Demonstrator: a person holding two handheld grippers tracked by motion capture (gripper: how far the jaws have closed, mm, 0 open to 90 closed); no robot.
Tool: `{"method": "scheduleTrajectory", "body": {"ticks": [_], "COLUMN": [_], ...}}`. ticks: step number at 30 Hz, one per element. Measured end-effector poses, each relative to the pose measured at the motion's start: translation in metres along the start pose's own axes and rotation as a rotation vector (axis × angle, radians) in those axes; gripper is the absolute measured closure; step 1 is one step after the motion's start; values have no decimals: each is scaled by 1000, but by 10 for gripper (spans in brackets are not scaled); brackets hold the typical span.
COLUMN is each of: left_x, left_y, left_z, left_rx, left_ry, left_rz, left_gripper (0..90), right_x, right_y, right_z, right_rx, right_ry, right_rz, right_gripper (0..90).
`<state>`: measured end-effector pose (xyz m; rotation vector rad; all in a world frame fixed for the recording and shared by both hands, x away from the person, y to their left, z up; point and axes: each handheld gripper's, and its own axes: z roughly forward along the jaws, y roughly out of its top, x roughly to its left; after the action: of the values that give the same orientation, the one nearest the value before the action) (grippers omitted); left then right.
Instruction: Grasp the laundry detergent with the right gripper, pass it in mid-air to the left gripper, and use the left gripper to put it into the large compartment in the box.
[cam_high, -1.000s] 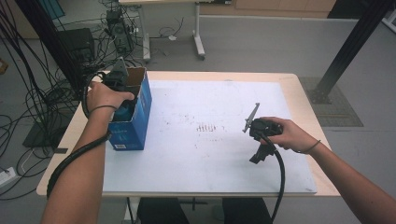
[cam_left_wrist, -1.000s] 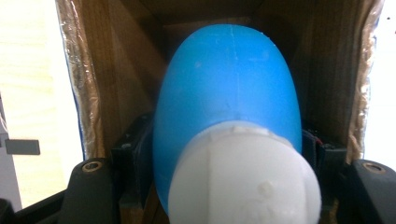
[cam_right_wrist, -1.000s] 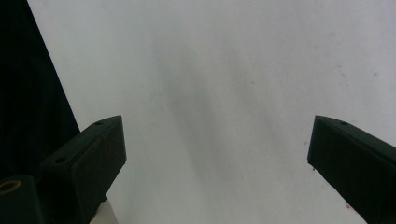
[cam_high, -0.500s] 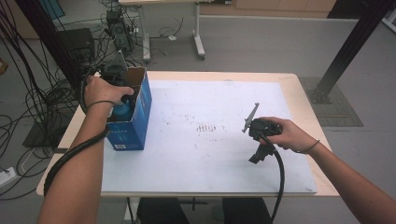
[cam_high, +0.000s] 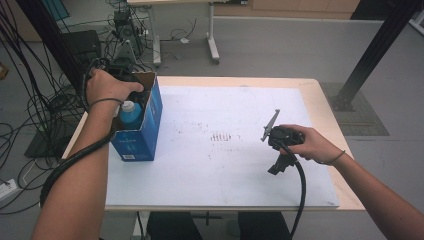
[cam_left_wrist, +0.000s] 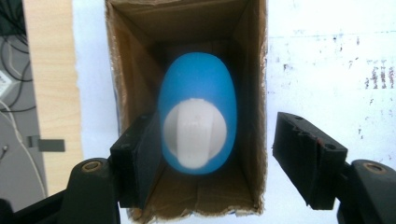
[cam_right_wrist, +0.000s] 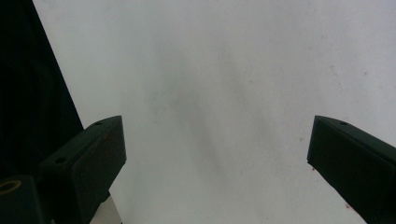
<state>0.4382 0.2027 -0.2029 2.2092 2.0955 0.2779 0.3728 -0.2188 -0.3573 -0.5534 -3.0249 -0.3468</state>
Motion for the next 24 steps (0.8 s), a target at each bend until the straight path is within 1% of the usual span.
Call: {"method": "scheduleTrajectory", "body": {"ticks": [1, 5, 7, 9, 12, 15, 18, 20, 22, 23, 24], "left_x": [-1, -2, -1, -1, -2, -6, -10, -16, -21, -25, -28], "left_y": [-1, -6, -10, -15, -22, -31, -38, -42, -44, -46, -46], "left_z": [-3, -19, -28, -36, -43, -49, -52, -53, -53, -54, -54], "left_rx": [1, -13, -29, -34, -31, -44, -40, -35, -20, -23, -25], "left_ry": [12, 17, 21, 15, 9, -15, -29, -55, -64, -71, -80], "left_rz": [3, 12, 10, 11, 14, 21, 34, 54, 66, 73, 77], "left_gripper": [328, 319, 312, 282, 235, 193, 143, 121, 92, 72, 62], "right_x": [1, 2, 2, 2, 1, 0, 0, 1, 2, 3, 3], "right_y": [0, 0, 0, 0, 0, 0, -2, -2, -2, -2, -1], "right_z": [-1, -4, -7, -8, -10, -12, -14, -15, -15, -16, -16], "right_rx": [-1, 0, -1, -8, -14, -17, -15, -14, -16, -13, -10], "right_ry": [-2, -9, -10, -9, -10, -17, -24, -27, -29, -30, -32], "right_rz": [3, 1, 4, 11, 23, 42, 53, 60, 61, 63, 56], "right_gripper": [44, 44, 44, 44, 44, 43, 45, 44, 44, 44, 45]}}
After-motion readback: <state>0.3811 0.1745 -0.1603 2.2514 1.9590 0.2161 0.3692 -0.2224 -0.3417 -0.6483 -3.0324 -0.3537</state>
